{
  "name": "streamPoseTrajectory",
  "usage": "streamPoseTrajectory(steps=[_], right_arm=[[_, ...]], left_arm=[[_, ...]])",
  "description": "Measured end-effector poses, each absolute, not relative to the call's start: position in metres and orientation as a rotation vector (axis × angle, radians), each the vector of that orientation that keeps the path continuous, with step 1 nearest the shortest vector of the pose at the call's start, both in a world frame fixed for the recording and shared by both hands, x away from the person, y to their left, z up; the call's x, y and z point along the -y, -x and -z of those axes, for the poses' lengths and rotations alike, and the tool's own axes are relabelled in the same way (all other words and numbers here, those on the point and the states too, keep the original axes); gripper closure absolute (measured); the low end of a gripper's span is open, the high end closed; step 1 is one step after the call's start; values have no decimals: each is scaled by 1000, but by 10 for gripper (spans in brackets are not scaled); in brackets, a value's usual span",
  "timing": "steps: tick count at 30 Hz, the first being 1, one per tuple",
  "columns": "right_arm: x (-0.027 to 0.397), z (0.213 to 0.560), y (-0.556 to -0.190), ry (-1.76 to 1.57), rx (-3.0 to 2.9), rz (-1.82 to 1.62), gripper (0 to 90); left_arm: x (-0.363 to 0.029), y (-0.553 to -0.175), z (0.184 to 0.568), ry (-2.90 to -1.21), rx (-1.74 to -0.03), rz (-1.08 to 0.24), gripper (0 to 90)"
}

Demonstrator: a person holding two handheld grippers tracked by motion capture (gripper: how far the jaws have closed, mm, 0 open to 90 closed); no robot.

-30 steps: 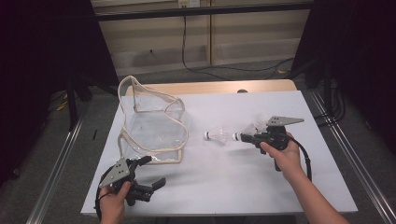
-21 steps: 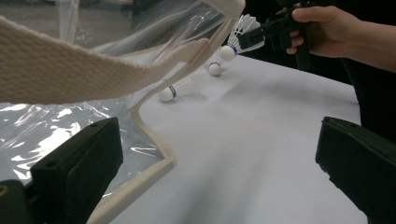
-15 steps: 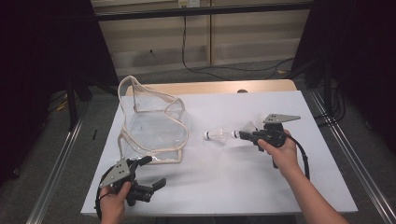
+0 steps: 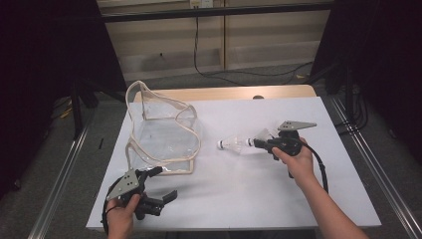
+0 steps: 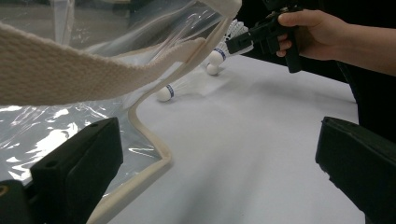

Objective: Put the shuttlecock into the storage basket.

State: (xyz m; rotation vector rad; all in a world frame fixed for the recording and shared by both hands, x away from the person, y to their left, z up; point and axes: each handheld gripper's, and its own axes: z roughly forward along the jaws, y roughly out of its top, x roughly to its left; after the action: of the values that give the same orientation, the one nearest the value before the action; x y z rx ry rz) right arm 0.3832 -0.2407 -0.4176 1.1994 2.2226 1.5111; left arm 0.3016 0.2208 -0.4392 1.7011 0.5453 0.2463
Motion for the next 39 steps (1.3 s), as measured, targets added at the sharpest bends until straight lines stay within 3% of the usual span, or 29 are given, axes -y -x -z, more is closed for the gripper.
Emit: streamPoseTrajectory(steps=[39], right_arm=[[224, 426, -398, -1245, -2211, -1493, 890]], left_arm=[[-221, -302, 440, -1703, -545, -249, 8]])
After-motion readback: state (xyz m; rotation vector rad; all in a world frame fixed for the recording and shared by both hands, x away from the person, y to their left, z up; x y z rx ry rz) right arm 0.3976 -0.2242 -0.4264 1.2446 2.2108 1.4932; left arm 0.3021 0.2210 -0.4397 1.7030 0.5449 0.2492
